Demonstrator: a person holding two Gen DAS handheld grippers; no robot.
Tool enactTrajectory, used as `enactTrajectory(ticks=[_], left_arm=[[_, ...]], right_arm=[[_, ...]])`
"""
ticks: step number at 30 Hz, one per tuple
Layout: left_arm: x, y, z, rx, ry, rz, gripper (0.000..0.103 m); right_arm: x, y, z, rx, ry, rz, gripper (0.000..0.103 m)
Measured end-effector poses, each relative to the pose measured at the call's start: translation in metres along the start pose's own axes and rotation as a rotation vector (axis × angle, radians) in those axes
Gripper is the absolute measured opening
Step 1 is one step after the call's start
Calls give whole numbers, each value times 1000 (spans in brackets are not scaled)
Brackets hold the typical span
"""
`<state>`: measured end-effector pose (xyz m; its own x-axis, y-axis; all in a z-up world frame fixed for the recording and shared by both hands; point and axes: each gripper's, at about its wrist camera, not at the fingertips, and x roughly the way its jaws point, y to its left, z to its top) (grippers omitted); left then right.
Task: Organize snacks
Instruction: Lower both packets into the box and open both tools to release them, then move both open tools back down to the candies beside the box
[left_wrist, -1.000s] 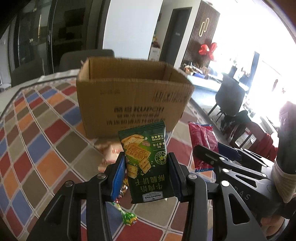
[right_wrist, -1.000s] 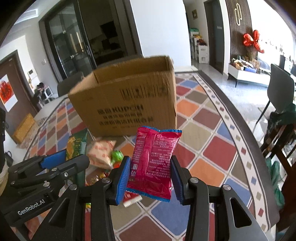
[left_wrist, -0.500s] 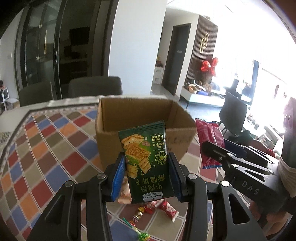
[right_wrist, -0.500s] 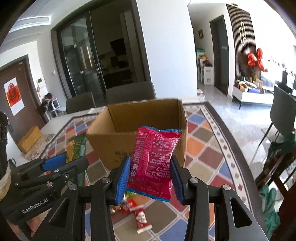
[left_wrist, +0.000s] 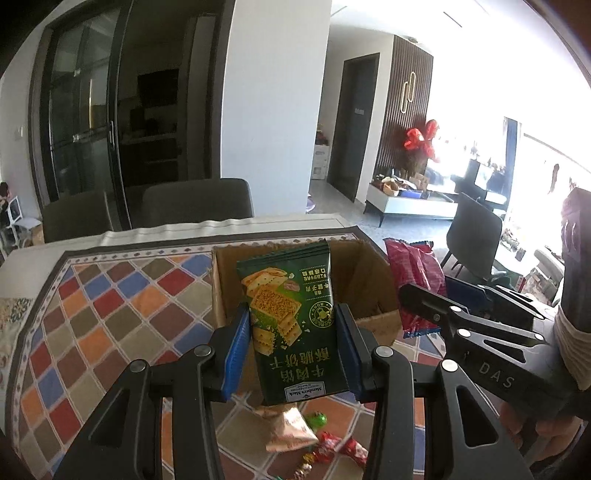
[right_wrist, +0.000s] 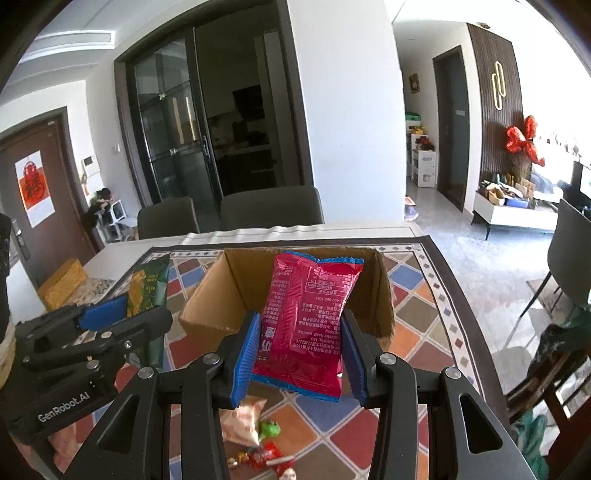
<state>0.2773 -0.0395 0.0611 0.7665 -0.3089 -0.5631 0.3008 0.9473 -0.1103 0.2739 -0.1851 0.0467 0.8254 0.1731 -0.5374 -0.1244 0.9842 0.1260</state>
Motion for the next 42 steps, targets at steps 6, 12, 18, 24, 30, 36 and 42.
enactTrajectory(ticks=[6,12,18,24,30,36,42], left_arm=[[23,12,21,-9,41,-4,44],[49,15,37,14,71,0,44],[80,16,43,3,135,-17,44],[92,14,39,24,172,25,60],[73,9,28,43,136,63,60],[47,8,17,41,90,77,60],[17,-1,4,69,45,76,63]], right_arm=[[19,2,19,-24,17,4,44],[42,0,33,-49,40,-6,44],[68,-8,44,-40,88,10,44],[78,-14,46,-28,93,-40,53],[67,-10,39,-51,83,-52,53],[50,-3,26,-65,66,-55,53],[25,3,13,-65,37,-41,53]])
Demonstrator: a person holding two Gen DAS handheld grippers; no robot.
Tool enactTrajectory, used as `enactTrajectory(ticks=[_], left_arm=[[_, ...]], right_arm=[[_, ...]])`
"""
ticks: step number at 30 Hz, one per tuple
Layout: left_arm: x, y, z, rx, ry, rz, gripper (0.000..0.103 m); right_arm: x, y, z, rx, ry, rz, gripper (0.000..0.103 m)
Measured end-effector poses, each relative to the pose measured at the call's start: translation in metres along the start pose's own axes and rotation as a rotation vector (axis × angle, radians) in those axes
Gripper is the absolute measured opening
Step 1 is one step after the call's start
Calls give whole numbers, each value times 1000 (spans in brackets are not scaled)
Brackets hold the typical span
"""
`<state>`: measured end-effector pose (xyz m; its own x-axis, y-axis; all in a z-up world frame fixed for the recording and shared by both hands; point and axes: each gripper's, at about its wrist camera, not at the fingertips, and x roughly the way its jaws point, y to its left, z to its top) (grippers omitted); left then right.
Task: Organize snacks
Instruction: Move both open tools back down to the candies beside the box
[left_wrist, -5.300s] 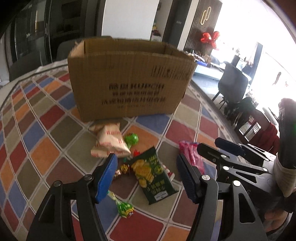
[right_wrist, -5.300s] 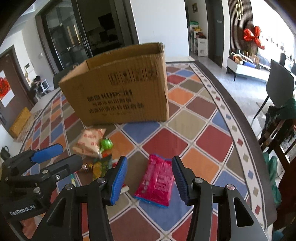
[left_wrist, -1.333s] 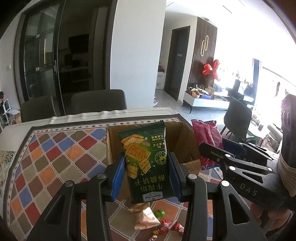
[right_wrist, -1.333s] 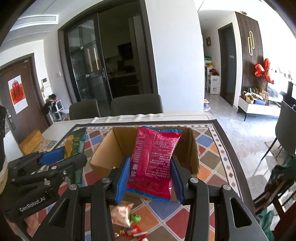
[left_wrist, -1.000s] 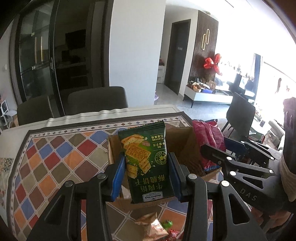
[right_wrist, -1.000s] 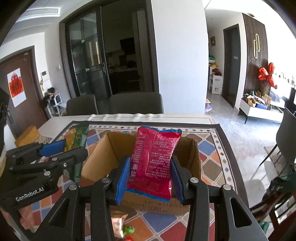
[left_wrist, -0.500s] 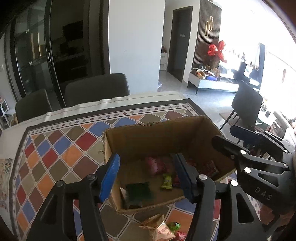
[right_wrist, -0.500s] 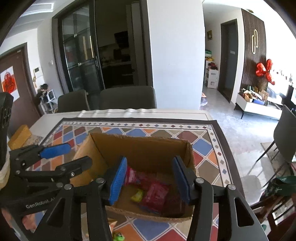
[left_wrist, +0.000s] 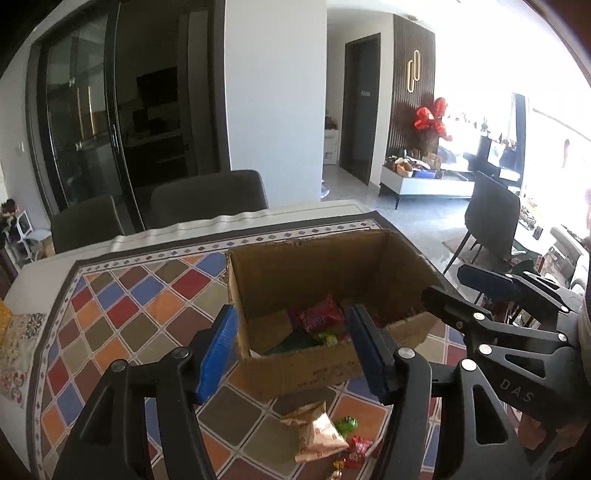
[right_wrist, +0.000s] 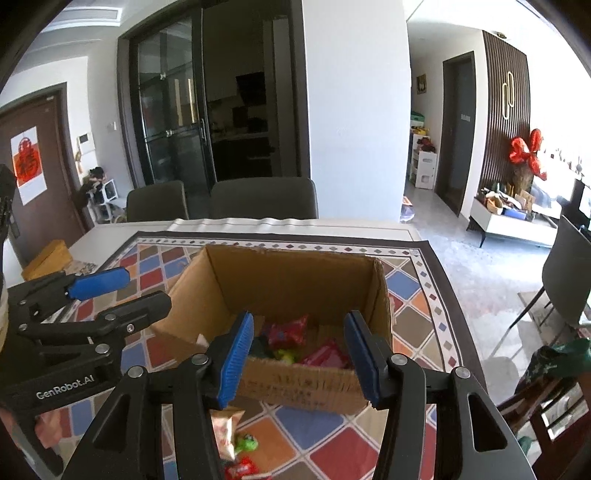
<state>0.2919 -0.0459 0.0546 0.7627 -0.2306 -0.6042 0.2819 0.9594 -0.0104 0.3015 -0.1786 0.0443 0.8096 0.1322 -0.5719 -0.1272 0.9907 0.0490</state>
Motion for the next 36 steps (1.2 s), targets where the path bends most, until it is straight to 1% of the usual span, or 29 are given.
enactTrajectory(ticks=[9,17,24,30,36], left_arm=[[-32,-9,-24,45,-30,-18,63],[-48,-12,-49,57,-24,-42,63],[-48,-15,-78,65,20,-64,63],[-42,-20,-103,99,68,-82,63],[-35,-26,-119,134,116,-116,62]], right_arm=[[-29,2,-24,28,-13,29,53],[-44,10,-48,21,2,41,53],[-51,17,-69,2,29,35,53],[-46,18,-91,-6,83,39,53],[-40,19,-111,-3,143,48,53]])
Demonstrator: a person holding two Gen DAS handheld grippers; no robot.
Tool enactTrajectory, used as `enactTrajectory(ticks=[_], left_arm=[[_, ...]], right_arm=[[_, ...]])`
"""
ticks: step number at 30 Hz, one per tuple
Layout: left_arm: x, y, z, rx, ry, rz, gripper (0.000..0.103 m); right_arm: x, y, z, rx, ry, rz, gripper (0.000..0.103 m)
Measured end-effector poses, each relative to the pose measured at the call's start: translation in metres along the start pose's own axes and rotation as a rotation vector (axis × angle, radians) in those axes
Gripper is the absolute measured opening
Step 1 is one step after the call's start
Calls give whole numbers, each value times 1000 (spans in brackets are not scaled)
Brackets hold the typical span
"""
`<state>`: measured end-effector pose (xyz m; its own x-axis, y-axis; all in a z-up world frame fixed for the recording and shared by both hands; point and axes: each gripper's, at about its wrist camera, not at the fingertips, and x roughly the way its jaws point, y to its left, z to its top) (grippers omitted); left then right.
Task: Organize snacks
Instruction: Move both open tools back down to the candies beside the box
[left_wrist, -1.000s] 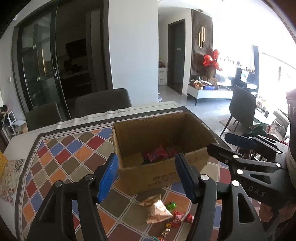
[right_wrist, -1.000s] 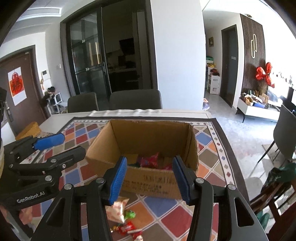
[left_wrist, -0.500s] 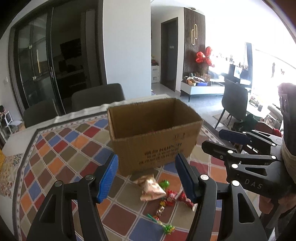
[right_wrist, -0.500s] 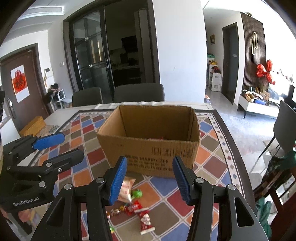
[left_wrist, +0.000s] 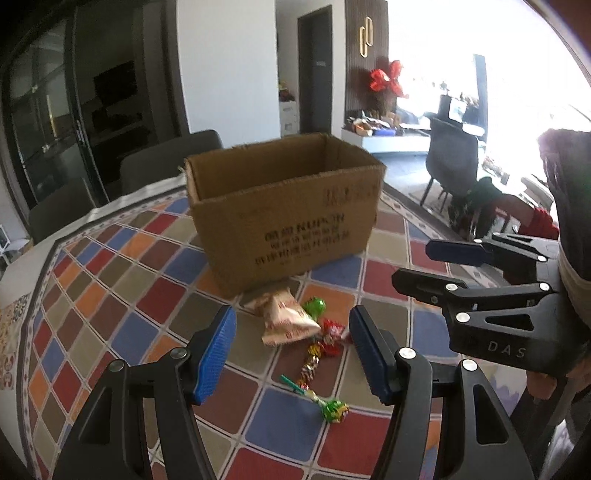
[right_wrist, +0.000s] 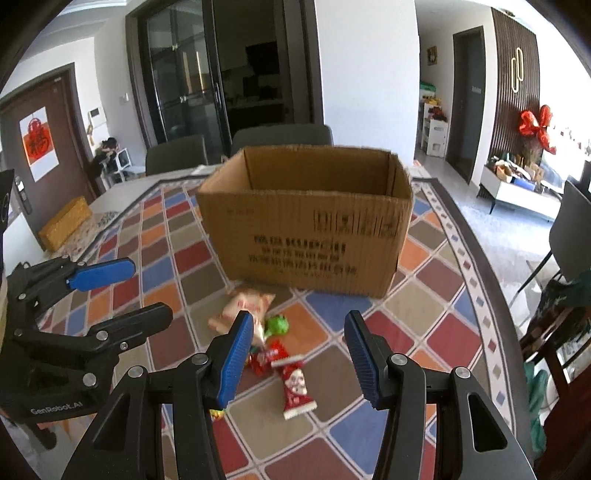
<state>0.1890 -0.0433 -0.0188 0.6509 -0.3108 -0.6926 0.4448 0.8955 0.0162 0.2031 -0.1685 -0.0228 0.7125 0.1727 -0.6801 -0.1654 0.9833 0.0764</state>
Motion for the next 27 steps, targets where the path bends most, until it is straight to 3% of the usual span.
enactTrajectory(ticks=[11,27], left_arm=[[27,-2,-22,58,93,-65,59],[77,6,-38,75,212,-168,39]], right_arm=[[22,4,-27,-16,102,-4,53],[67,4,-51,-4,249,25,52]])
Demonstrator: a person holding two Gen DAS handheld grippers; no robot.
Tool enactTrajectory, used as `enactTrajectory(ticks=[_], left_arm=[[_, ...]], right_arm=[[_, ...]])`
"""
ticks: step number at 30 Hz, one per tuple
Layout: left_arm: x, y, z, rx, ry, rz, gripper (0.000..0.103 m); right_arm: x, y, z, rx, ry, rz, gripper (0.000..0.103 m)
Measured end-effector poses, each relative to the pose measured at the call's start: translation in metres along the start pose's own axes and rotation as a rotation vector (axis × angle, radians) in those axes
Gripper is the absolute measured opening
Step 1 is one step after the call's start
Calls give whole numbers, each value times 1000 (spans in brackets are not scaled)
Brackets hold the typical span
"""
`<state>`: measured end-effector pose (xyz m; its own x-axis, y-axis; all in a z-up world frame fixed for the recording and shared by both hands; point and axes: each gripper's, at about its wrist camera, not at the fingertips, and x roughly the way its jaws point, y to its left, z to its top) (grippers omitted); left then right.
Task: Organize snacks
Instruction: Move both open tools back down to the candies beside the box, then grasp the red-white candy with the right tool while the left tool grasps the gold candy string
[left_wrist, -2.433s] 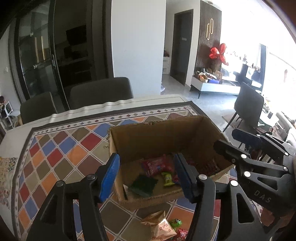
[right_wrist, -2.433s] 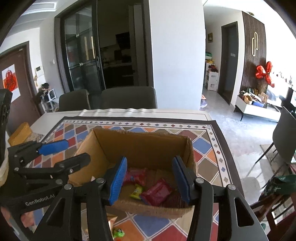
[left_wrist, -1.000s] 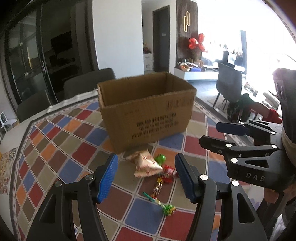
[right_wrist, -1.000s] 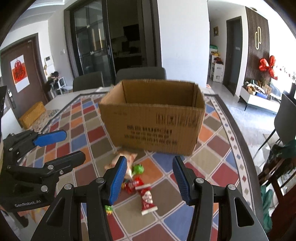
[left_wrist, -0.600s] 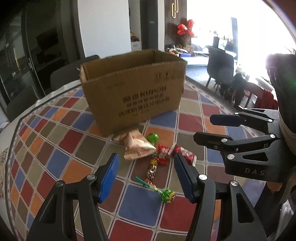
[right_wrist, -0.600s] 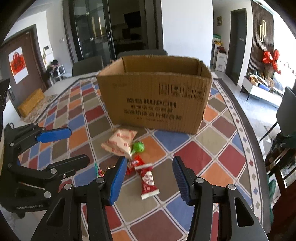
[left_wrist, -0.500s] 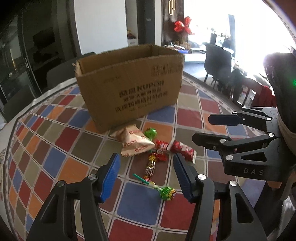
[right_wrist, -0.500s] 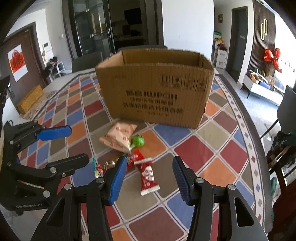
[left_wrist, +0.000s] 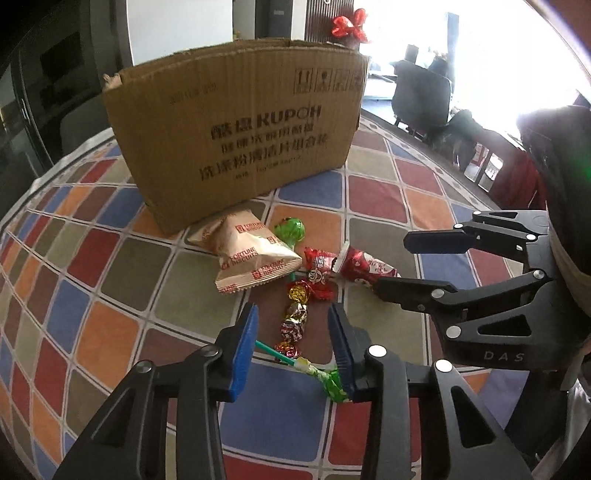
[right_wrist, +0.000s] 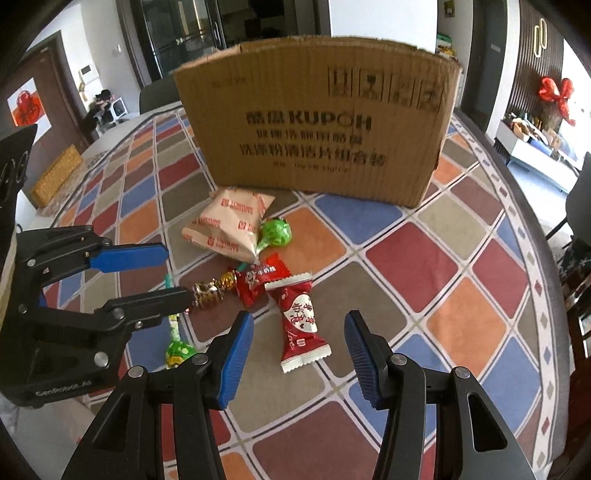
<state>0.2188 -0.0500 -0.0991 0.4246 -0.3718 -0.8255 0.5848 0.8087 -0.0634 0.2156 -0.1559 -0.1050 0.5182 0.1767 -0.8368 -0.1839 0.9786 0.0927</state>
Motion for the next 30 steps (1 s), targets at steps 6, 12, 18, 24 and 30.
enactTrajectory(ticks=[6,12,18,24,30], left_arm=[[13,1,-2,-7,30,-24,33],[24,-2,-1,-1,58,-32,30],[33,-1,-1,-19,75,-32,25],[37,1,0,-38,84,-34,20],[34,2,2,-75,75,-43,19]], right_arm=[[11,-2,0,10,23,13,48],[20,-4,-1,24,40,31,41],[29,-2,0,27,51,42,36],[34,1,3,25,58,40,29],[37,0,5,41,58,51,24]])
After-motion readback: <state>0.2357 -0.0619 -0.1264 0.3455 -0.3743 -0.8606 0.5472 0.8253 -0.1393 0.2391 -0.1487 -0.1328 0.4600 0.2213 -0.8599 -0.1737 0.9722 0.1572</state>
